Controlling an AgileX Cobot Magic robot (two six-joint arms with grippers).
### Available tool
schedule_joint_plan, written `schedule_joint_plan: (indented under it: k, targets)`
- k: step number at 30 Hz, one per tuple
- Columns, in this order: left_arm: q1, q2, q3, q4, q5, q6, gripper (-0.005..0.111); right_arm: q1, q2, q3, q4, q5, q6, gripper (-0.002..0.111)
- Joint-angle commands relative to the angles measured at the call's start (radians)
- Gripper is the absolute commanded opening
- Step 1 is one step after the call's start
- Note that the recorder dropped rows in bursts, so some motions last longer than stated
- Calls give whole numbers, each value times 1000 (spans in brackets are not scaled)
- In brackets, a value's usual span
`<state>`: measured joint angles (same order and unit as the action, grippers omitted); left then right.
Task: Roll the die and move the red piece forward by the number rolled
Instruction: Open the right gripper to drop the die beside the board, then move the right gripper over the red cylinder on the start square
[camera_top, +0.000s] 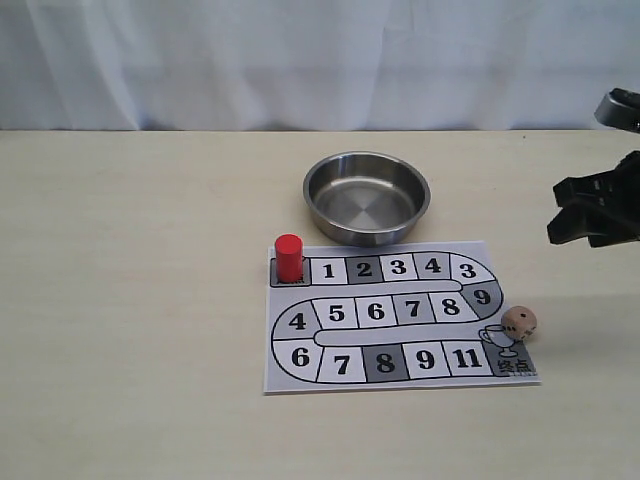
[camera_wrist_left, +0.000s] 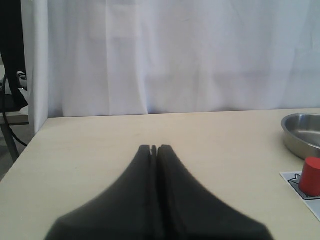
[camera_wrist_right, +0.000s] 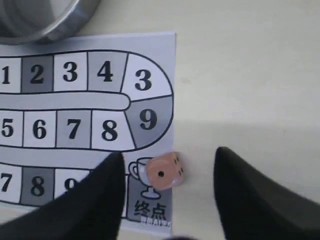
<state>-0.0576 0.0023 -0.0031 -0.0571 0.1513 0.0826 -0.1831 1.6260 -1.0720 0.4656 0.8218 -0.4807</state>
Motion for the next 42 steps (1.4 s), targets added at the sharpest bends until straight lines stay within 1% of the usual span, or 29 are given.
schedule_joint_plan:
  k: [1,2,3,5,7,8,10,12,14,17,19,27,33,42]
  targets:
    - [-2,-2,3,-4,-8,-10,0,0,-48,4,-10,117,14,17]
    - [-2,-2,3,-4,-8,-10,0,6,-55,9,-10,129,12,8]
    - [-2,-2,3,-4,-8,-10,0,11,-63,21,-10,132,24,4]
    - [-2,-2,3,-4,-8,-10,0,43,-84,57,-22,112,24,4]
    - [-2,-2,3,-7,-8,-10,0,97,-99,92,-96,63,70,4]
    - [-2,-2,3,-7,-8,-10,0,134,-102,107,-178,38,140,4]
    - [-2,-2,3,-7,-8,-10,0,179,-102,116,-272,28,223,4]
    - [-2,-2,3,-7,-8,-10,0,200,-102,131,-327,2,283,4]
    - [-2,-2,3,-7,-8,-10,0,202,-102,165,-329,-80,294,4]
    - [-2,-2,3,-7,-8,-10,0,200,-102,254,-332,-259,294,4]
    - [-2,-2,3,-7,-8,-10,0,200,-99,299,-332,-328,291,4]
    - [-2,-2,3,-7,-8,-10,0,209,-12,329,-295,-336,284,4]
    - [-2,-2,3,1,-8,-10,0,209,44,329,-295,-340,182,4]
    - [-2,-2,3,1,-8,-10,0,209,77,329,-298,-324,179,4]
